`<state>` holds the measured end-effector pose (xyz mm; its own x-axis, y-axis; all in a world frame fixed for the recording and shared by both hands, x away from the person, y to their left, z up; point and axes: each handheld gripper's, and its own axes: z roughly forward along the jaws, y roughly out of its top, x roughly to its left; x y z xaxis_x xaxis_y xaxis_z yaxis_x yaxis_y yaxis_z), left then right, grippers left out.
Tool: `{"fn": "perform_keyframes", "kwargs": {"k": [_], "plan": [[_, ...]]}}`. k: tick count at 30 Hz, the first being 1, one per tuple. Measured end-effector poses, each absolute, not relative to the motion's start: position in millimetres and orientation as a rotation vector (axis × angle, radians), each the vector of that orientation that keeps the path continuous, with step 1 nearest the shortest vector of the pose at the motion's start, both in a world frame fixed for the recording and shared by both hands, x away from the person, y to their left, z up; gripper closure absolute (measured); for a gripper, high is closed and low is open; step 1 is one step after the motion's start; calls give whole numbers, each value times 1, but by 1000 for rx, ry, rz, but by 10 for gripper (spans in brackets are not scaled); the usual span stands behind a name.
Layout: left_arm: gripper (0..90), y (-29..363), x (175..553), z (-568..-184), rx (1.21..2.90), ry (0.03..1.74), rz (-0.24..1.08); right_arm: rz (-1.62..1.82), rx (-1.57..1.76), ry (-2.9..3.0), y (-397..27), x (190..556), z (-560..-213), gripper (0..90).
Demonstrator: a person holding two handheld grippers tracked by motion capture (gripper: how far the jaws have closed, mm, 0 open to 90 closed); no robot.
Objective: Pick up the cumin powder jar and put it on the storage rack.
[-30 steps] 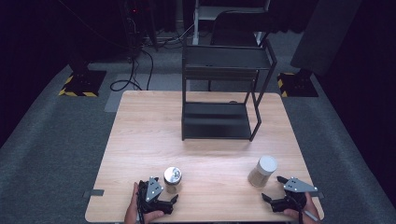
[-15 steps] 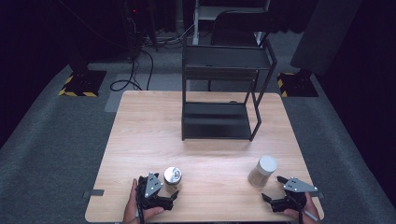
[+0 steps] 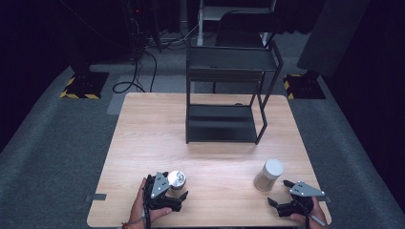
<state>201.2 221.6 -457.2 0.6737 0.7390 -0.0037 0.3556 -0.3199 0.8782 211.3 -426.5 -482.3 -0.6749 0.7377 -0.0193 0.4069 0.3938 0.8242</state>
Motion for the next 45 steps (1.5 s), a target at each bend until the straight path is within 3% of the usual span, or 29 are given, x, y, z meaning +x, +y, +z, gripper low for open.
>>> {"fn": "perform_keyframes", "kwargs": {"k": [5, 7, 14, 45], "plan": [[93, 219, 201, -452, 1928, 812, 524, 1184, 992, 2272, -426, 211, -482, 0], [177, 221, 202, -449, 1923, 793, 520, 1183, 992, 2272, -426, 211, -482, 0], [309, 223, 206, -445, 1933, 781, 505, 1182, 996, 2269, -426, 211, -482, 0], [316, 216, 219, -429, 1913, 809, 454, 1182, 993, 2270, -426, 211, -482, 0]]}}
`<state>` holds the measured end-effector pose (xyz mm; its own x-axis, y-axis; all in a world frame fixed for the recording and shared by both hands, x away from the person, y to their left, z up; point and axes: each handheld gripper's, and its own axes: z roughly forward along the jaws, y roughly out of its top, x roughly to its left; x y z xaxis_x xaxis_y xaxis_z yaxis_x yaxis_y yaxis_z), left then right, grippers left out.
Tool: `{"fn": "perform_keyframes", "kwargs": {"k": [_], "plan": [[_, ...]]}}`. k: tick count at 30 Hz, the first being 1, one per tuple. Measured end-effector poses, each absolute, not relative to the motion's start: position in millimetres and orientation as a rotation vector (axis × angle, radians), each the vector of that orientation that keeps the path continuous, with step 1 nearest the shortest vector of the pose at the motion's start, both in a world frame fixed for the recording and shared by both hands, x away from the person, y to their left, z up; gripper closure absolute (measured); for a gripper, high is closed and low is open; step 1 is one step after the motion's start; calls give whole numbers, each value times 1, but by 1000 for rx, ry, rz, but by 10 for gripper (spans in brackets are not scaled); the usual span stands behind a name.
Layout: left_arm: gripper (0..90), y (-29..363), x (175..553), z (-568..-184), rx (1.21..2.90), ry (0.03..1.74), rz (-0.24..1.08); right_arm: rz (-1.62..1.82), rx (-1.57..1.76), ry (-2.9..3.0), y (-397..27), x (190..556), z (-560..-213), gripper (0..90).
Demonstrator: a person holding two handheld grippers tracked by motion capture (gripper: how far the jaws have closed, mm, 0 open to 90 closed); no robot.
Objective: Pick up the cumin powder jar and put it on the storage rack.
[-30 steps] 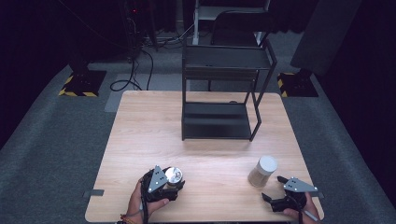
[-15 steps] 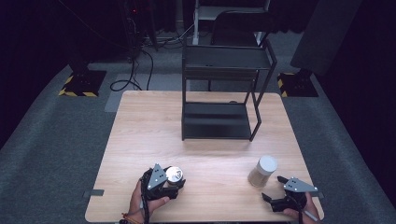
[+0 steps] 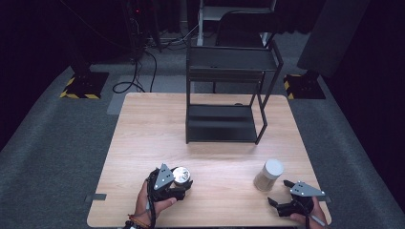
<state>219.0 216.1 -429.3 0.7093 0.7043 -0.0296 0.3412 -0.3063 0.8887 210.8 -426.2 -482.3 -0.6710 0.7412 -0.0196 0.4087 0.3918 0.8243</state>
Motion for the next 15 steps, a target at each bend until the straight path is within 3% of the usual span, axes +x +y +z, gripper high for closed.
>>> {"fn": "perform_keyframes", "kwargs": {"k": [15], "plan": [[317, 207, 242, -384, 1916, 816, 469, 1182, 991, 2269, -426, 210, -482, 0]]}}
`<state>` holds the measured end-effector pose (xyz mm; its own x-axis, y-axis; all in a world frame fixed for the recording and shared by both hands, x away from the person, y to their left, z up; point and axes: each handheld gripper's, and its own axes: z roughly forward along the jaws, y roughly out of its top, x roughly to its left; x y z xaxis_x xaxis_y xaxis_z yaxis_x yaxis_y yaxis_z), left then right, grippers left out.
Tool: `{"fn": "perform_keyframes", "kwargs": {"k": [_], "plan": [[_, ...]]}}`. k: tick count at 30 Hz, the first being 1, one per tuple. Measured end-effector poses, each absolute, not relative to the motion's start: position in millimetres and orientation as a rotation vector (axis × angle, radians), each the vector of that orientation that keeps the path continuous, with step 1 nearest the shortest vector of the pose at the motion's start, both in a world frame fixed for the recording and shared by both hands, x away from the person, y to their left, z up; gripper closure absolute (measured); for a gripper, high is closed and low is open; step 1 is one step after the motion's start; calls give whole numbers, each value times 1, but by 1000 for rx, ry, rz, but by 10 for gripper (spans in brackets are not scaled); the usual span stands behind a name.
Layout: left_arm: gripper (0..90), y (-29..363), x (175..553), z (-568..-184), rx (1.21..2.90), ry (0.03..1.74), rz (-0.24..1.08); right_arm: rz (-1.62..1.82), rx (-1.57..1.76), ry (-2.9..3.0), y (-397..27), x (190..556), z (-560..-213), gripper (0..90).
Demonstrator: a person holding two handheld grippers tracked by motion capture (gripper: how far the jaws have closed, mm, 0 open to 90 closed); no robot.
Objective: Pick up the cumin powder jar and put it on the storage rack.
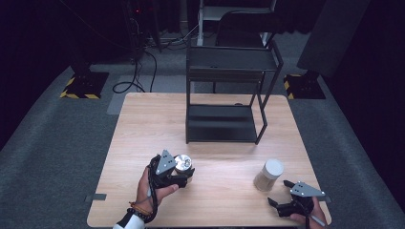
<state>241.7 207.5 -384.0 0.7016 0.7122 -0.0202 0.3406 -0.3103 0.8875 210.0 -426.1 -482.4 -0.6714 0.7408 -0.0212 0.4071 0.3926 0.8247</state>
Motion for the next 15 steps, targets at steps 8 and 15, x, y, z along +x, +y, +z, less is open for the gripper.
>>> {"fn": "perform_keyframes", "kwargs": {"k": [8, 15], "plan": [[317, 199, 257, -354, 1887, 841, 492, 1183, 990, 2271, -426, 210, -482, 0], [317, 196, 276, -328, 1850, 851, 502, 1184, 990, 2272, -426, 210, -482, 0]]}}
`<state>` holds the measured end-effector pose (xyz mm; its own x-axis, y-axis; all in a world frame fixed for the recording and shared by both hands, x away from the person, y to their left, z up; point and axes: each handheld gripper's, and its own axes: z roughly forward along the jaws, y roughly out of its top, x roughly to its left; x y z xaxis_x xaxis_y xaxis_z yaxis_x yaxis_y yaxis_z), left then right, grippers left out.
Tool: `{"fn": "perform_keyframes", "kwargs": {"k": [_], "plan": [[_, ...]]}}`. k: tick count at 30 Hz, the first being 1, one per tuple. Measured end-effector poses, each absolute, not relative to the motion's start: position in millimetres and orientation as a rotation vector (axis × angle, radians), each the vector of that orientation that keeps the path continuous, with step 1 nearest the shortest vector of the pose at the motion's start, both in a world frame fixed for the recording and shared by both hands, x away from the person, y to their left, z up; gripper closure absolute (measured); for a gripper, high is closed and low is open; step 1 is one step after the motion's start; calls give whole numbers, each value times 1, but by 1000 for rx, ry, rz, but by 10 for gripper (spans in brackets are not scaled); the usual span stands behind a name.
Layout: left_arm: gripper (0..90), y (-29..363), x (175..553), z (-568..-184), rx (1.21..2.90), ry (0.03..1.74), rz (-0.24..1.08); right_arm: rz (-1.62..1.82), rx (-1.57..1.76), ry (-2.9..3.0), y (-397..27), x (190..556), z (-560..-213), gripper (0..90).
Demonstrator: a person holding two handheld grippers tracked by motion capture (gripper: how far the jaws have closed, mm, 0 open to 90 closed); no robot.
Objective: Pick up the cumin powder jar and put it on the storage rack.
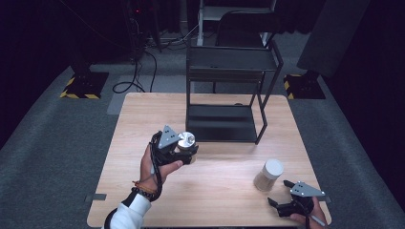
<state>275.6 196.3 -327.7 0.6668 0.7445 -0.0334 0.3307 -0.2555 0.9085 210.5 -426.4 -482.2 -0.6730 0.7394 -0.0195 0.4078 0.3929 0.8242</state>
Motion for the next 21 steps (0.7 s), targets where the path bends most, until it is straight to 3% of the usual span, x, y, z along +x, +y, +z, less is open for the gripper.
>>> {"fn": "perform_keyframes", "kwargs": {"k": [21], "plan": [[318, 180, 334, -259, 1793, 794, 507, 1184, 994, 2271, -426, 211, -482, 0]]}}
